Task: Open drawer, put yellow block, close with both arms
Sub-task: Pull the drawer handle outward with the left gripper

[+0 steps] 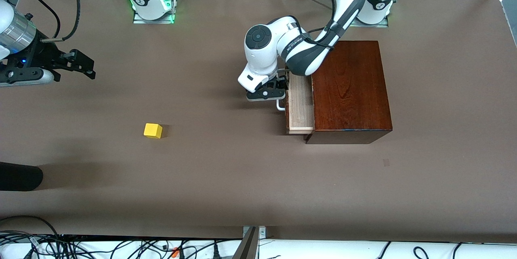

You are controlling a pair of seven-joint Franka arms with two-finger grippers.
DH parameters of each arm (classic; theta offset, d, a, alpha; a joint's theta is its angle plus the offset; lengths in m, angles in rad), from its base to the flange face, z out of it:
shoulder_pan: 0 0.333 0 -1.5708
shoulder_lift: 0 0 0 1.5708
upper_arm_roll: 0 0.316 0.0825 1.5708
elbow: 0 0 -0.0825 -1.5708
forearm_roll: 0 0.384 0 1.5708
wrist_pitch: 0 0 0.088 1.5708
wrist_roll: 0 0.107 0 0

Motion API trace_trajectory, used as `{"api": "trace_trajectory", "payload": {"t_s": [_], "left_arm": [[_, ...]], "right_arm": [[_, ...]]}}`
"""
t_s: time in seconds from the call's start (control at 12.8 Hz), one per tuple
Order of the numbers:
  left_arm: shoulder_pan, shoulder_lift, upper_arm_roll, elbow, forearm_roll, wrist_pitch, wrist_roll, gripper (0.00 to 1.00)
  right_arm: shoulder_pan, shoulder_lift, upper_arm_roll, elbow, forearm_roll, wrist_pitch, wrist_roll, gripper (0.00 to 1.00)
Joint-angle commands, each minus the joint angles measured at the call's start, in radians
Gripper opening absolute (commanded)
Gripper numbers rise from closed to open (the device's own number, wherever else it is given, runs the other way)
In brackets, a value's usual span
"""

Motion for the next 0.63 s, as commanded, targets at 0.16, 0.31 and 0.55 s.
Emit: {"api": "trace_trajectory", "payload": {"t_s": [0.16, 0.31, 0.55], "left_arm": [[-0.017, 0.038, -0.012, 0.070, -0.036, 0.040, -0.010, 1.00], [-0.017, 0.023, -0.012, 0.072, -0.027, -0.044, -0.007, 1.00], [-0.016, 0.006, -0.012, 0.143, -0.022, -0.220, -0.002, 1.00]], "right_arm": [[-0.008, 0.008, 0.007, 0.023, -0.006, -0.005, -0.009, 1.00], [-0.008, 0.008, 0.007, 0.022, -0.006, -0.007, -0.009, 1.00], [-0.008, 0.008, 0.007, 0.022, -0.006, -0.016, -0.009, 1.00]]}}
